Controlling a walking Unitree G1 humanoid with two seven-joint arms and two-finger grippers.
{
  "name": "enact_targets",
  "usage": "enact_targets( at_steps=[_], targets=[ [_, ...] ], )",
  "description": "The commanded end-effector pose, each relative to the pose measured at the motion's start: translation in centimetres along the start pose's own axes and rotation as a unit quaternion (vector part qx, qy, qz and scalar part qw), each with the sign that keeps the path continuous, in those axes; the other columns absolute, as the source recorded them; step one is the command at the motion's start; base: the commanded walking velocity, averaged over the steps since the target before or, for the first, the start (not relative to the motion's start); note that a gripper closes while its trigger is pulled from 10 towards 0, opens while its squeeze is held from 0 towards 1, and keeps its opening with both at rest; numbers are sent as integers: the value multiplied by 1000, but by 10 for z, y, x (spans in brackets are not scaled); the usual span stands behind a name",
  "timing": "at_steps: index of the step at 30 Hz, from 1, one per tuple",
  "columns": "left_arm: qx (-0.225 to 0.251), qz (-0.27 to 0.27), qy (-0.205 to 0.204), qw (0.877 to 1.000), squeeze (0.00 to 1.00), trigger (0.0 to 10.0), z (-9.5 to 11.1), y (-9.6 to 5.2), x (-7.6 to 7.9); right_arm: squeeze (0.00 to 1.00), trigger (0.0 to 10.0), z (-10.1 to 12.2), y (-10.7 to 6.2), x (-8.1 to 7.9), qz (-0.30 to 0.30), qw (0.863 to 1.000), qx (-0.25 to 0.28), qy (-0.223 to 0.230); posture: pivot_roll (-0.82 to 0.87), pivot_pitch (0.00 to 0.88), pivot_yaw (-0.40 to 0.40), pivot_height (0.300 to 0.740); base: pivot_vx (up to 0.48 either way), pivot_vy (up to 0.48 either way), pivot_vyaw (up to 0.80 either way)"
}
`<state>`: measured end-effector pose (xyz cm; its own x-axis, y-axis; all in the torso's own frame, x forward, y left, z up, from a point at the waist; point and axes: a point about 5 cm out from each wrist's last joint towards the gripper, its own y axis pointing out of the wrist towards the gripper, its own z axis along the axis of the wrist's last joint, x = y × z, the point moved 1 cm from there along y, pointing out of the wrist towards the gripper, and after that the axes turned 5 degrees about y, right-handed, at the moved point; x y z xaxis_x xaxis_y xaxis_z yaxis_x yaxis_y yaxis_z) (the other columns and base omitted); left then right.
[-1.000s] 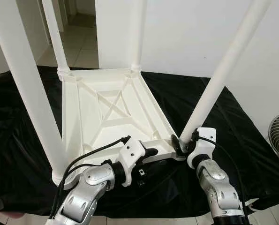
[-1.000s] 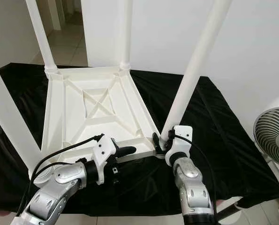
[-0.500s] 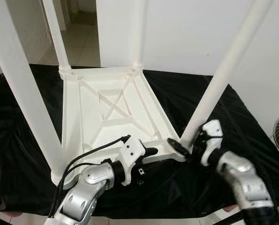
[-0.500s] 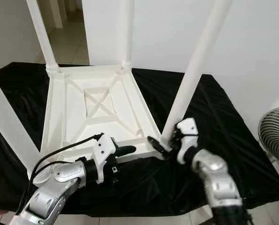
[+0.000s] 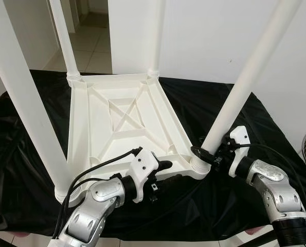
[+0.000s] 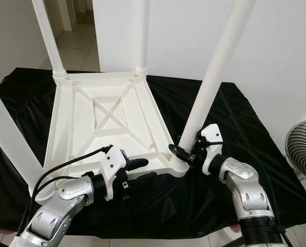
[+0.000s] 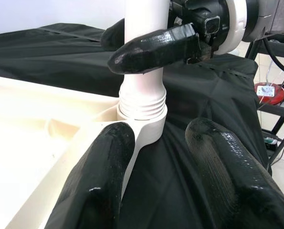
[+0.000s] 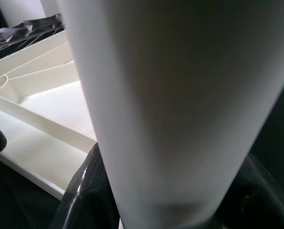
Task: Building children table
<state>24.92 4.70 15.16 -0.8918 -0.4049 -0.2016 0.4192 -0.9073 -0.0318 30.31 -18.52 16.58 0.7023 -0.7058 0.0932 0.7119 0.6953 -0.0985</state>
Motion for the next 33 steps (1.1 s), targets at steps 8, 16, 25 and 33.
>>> enact_targets(
  at_steps=[8, 16, 25, 33],
  targets=[
    [-6, 20, -5, 1000, 0, 10000, -1, -1, 0, 0, 0, -18, 17, -16, -73, 995, -10, 65, -1, 58, -59, 740, 0, 0, 0],
    [-5, 18, -7, 1000, 0, 10000, -2, 0, 2, 0, 0, -22, 27, -31, -142, 985, 5, 101, -8, 57, -63, 740, 0, 0, 0],
    [-1, 14, -10, 1000, 0, 10000, -2, 4, 6, 0, 0, -30, 31, -42, -335, 932, -4, 140, -12, 47, -80, 740, 0, 0, 0],
    [0, 12, -9, 1000, 0, 10000, -2, 4, 7, 0, 0, -24, 25, -48, -396, 907, 12, 141, -13, 32, -86, 740, 0, 0, 0]
  ],
)
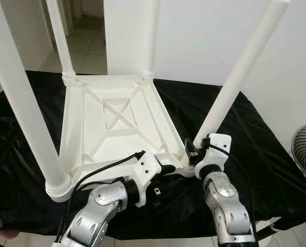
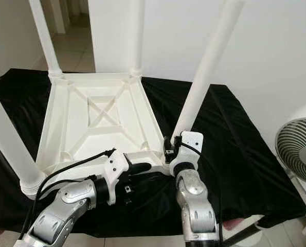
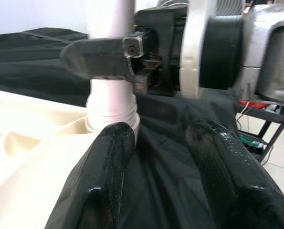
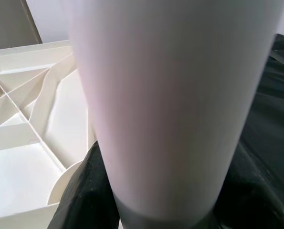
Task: Building children table
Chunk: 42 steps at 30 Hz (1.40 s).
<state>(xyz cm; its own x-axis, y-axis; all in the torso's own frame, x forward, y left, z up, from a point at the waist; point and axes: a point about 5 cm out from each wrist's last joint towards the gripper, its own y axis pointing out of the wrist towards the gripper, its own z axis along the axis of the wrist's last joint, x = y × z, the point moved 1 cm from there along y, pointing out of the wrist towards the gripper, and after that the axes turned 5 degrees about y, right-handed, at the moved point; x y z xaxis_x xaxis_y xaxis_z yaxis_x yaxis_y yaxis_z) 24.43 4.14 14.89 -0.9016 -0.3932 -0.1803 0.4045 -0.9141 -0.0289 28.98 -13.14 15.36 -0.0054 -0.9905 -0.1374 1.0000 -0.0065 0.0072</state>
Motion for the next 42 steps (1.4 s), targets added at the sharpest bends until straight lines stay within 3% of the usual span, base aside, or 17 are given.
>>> enact_targets(
  at_steps=[1, 5, 6, 12, 13, 24, 25, 28, 30, 33, 34, 35, 36, 37, 41, 42],
  targets=[
    [-3, 20, 1, 1000, 0, 10000, -1, 1, -1, 0, 0, -18, -3, 9, -25, 999, -45, -2, -13, 32, -86, 740, 0, 0, 0],
    [-4, 21, 3, 1000, 0, 10000, -1, 1, -2, 0, 0, -19, -2, 7, -17, 999, -50, 0, -11, 32, -87, 740, 0, 0, 0],
    [-4, 22, 4, 1000, 0, 10000, -1, 2, -2, 0, 10000, -18, -1, 7, -13, 999, -51, -2, -11, 32, -87, 740, 0, 0, 0],
    [-3, 25, 4, 1000, 0, 10000, -1, 1, -2, 0, 10000, -15, 3, 6, -6, 999, -47, -6, -11, 31, -89, 740, 0, 0, 0],
    [-3, 25, 3, 1000, 0, 10000, -1, 1, -3, 1000, 10000, -13, 4, 7, -2, 999, -43, -5, -10, 30, -88, 740, 0, 0, 0],
    [-3, 27, 5, 1000, 0, 10000, -1, 0, -4, 1000, 10000, 2, 3, 10, 78, 997, 2, 7, -9, 33, -80, 740, 0, 0, 0],
    [-3, 27, 5, 1000, 0, 10000, 0, 0, -5, 0, 10000, 6, 2, 12, 111, 994, 13, -5, -9, 36, -76, 740, 0, 0, 0],
    [-4, 27, 6, 1000, 0, 10000, 0, 0, -5, 0, 10000, 9, 2, 15, 143, 989, 18, -19, -11, 40, -71, 740, 0, 0, 0],
    [-4, 27, 6, 1000, 0, 10000, 0, -1, -6, 0, 10000, 15, 1, 24, 217, 974, 30, -62, -12, 41, -68, 740, 0, 0, 0],
    [-4, 27, 6, 1000, 0, 10000, 0, -1, -6, 0, 10000, 16, 0, 27, 245, 966, 30, -78, -12, 41, -68, 740, 0, 0, 0],
    [-4, 27, 6, 1000, 0, 10000, 0, -1, -7, 0, 10000, 15, 0, 31, 274, 957, 23, -91, -15, 43, -59, 740, 0, 0, 0],
    [-4, 27, 6, 1000, 0, 10000, 0, -1, -7, 0, 10000, 15, 0, 31, 274, 957, 23, -91, -15, 43, -59, 740, 0, 0, 0],
    [-4, 26, 6, 1000, 0, 10000, 0, -1, -7, 0, 10000, 12, 0, 36, 311, 944, 7, -107, -20, 44, -51, 740, 0, 0, 0],
    [-4, 26, 6, 1000, 0, 10000, 0, -1, -7, 0, 10000, 12, 0, 36, 311, 944, 7, -107, -20, 44, -51, 740, 0, 0, 0],
    [-4, 23, 7, 1000, 0, 10000, 1, -1, -8, 0, 10000, 4, 7, 46, 365, 919, -30, -143, -18, 45, -50, 740, 0, 0, 0],
    [-4, 23, 7, 1000, 0, 10000, 1, -1, -8, 0, 10000, 4, 7, 46, 365, 919, -30, -143, -18, 45, -50, 740, 0, 0, 0]
  ],
)
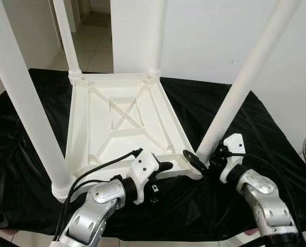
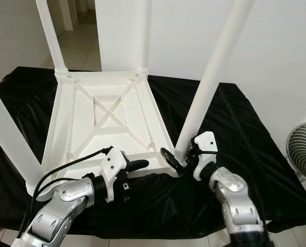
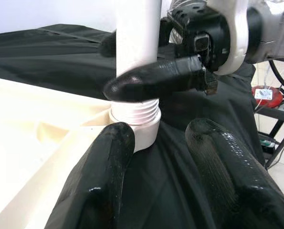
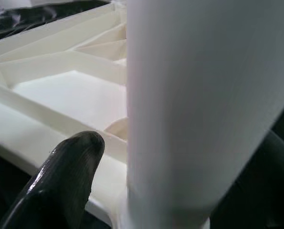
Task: Building children table
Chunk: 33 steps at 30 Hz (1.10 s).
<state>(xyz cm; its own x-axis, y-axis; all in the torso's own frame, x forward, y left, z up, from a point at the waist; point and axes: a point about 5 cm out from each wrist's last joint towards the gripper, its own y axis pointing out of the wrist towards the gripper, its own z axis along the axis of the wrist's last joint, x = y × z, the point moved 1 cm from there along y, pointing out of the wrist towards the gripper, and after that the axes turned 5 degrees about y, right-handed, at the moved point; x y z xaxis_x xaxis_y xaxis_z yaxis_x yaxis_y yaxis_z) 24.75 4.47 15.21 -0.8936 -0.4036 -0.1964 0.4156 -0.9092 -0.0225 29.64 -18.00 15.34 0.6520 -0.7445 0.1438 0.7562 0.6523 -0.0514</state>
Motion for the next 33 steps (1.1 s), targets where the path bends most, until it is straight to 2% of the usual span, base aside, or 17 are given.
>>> enact_targets(
  at_steps=[1, 2, 7, 8, 10, 11, 18, 22, 27, 30, 33],
  targets=[
    [-6, 16, -1, 1000, 0, 10000, -1, 1, -3, 0, 10000, -4, 2, -1, 26, 1000, -10, -9, -12, 47, -47, 740, 0, 0, 0],
    [-6, 17, -1, 1000, 0, 10000, -1, 1, -3, 0, 10000, -5, 4, -1, 39, 999, -17, -22, -11, 47, -46, 740, 0, 0, 0],
    [-7, 17, -1, 1000, 0, 10000, -1, 0, -2, 0, 10000, -7, 8, -2, 63, 997, -22, -24, -7, 51, -47, 740, 0, 0, 0],
    [-7, 18, -2, 1000, 0, 10000, -1, -1, -2, 0, 6275, -8, 9, -2, 71, 997, -25, -23, -6, 51, -46, 740, 0, 0, 0],
    [-7, 18, -2, 1000, 0, 10000, -1, 0, -2, 0, 6275, -10, 10, -2, 75, 997, -26, -20, -6, 51, -46, 740, 0, 0, 0],
    [-6, 18, -2, 1000, 0, 10000, 0, 0, -2, 0, 0, -12, 11, -2, 81, 996, -31, -16, -6, 51, -46, 740, 0, 0, 0],
    [-6, 22, -3, 1000, 0, 10000, 0, 0, -2, 0, 0, -18, 11, -8, 103, 994, -42, 6, 2, 56, -58, 740, 0, 0, 0],
    [-6, 24, -3, 1000, 0, 10000, 0, 0, -2, 0, 0, -20, 12, -13, 95, 995, -37, 14, 1, 57, -62, 740, 0, 0, 0],
    [-5, 25, -5, 1000, 0, 10000, 0, 0, -1, 0, 0, -29, 14, -18, 42, 998, -42, 19, -1, 57, -63, 740, 0, 0, 0],
    [-5, 23, -5, 1000, 0, 10000, -1, 0, -1, 0, 0, -30, 17, -16, -25, 999, -35, 29, -4, 55, -59, 740, 0, 0, 0],
    [-5, 22, -5, 1000, 0, 10000, -1, 0, -1, 0, 0, -28, 18, -15, -42, 998, -30, 36, -4, 55, -59, 740, 0, 0, 0]
  ],
)
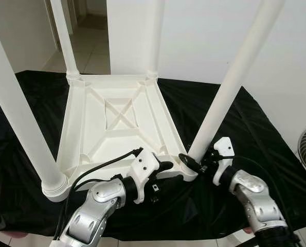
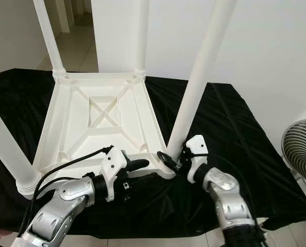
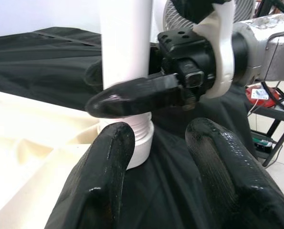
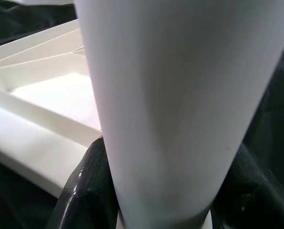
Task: Building children table
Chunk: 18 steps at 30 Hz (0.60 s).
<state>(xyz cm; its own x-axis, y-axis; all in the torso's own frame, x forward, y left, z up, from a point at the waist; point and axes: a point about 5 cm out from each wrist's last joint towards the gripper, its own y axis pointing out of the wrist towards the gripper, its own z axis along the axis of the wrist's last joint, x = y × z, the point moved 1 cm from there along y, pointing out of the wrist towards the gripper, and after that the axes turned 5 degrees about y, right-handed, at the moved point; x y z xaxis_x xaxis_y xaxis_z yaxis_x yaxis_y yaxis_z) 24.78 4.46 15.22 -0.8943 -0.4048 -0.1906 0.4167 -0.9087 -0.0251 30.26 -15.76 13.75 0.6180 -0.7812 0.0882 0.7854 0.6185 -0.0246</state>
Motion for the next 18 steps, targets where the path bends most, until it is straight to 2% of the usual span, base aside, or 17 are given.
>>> enact_targets(
  at_steps=[1, 2, 6, 8, 9, 11, 12, 15, 16, 18],
  targets=[
    [-4, 20, -2, 1000, 0, 10000, -1, 0, 0, 0, 0, -12, -2, 2, -43, 999, -29, 9, -6, 53, -57, 740, 0, 0, 0],
    [-4, 18, -2, 1000, 0, 10000, -1, 1, 0, 0, 0, -8, -1, 4, -65, 998, -12, 21, -10, 52, -57, 740, 0, 0, 0],
    [-4, 16, -1, 1000, 0, 10000, -1, 1, 0, 0, 0, -5, -1, 5, -83, 996, -4, 27, -9, 50, -59, 740, 0, 0, 0],
    [-3, 13, -1, 1000, 0, 10000, -1, 2, 1, 0, 0, -2, -2, 10, -157, 986, 10, 55, -11, 45, -63, 740, 0, 0, 0],
    [-3, 13, -1, 1000, 0, 10000, -1, 2, 1, 0, 0, -2, -2, 10, -157, 986, 10, 55, -11, 45, -63, 740, 0, 0, 0],
    [-3, 11, -2, 1000, 0, 10000, -1, 2, 2, 0, 0, -1, -1, 12, -219, 972, 15, 83, -11, 45, -63, 740, 0, 0, 0],
    [-3, 11, -2, 1000, 0, 10000, -1, 2, 2, 0, 0, -1, -1, 12, -219, 972, 15, 83, -11, 45, -63, 740, 0, 0, 0],
    [-3, 12, -2, 1000, 0, 10000, -1, 3, 3, 0, 0, 0, -1, 8, -300, 948, 28, 98, -8, 38, -71, 740, 0, 0, 0],
    [-3, 12, -2, 1000, 0, 10000, -1, 3, 3, 0, 0, 0, -1, 8, -300, 948, 28, 98, -8, 38, -71, 740, 0, 0, 0],
    [-2, 12, -3, 1000, 0, 10000, -2, 3, 3, 0, 0, -2, -1, 3, -349, 932, 22, 98, -5, 37, -76, 740, 0, 0, 0]
  ],
)
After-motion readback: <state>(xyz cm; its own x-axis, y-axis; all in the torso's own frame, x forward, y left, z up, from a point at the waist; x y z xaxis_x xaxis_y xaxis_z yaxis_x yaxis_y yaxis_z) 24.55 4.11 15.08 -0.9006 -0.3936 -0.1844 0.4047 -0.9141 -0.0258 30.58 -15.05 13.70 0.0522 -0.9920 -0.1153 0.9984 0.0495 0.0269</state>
